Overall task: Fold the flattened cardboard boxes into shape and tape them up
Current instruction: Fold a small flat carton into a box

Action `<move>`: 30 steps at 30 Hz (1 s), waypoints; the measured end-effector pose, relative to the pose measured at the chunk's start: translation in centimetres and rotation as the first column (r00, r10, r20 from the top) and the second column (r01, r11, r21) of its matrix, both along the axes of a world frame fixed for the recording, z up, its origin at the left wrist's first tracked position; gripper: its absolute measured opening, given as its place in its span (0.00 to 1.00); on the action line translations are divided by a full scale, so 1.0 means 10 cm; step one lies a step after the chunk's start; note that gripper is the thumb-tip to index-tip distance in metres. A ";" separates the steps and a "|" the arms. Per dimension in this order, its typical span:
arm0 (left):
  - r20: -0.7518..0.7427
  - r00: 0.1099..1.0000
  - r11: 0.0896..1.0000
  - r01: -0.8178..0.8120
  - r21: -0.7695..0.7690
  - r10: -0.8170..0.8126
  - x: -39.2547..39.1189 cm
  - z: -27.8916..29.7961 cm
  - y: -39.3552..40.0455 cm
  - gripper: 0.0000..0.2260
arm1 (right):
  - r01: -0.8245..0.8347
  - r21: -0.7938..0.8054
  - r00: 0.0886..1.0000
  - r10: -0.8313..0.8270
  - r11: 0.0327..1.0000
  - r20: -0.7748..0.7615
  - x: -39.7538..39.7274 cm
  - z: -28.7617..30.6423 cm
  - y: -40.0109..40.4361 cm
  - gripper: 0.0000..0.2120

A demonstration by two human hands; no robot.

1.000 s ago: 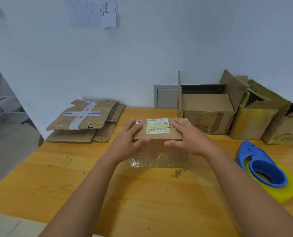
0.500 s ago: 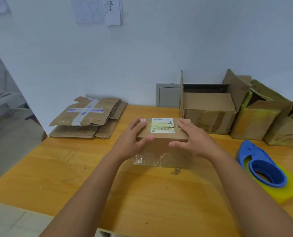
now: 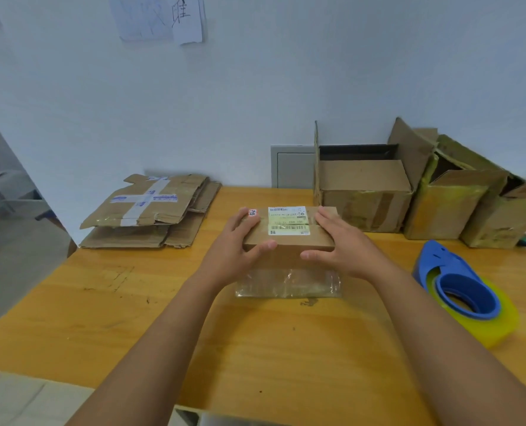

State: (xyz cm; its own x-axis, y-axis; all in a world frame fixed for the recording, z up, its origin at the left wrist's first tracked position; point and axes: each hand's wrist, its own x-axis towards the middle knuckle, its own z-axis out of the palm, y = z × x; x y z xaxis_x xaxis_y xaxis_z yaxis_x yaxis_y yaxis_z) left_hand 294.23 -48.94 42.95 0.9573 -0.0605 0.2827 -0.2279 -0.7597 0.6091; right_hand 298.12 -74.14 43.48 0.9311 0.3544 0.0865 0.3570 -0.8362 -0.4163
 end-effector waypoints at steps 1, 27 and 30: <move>-0.003 1.000 1.000 -0.003 -0.005 0.003 0.00 0.00 -0.02 0.40 | -0.002 0.008 1.000 0.002 1.000 -0.001 0.01 0.00 0.00 0.51; -0.345 0.937 0.837 -0.143 -0.528 -0.058 -0.10 0.09 -0.10 0.17 | 0.423 0.730 0.850 0.045 0.537 -0.525 -0.02 -0.18 -0.04 0.25; -0.334 0.942 0.835 -0.156 -0.527 -0.035 -0.09 0.10 -0.12 0.16 | 0.423 0.740 0.858 0.031 0.523 -0.512 -0.02 -0.16 -0.02 0.25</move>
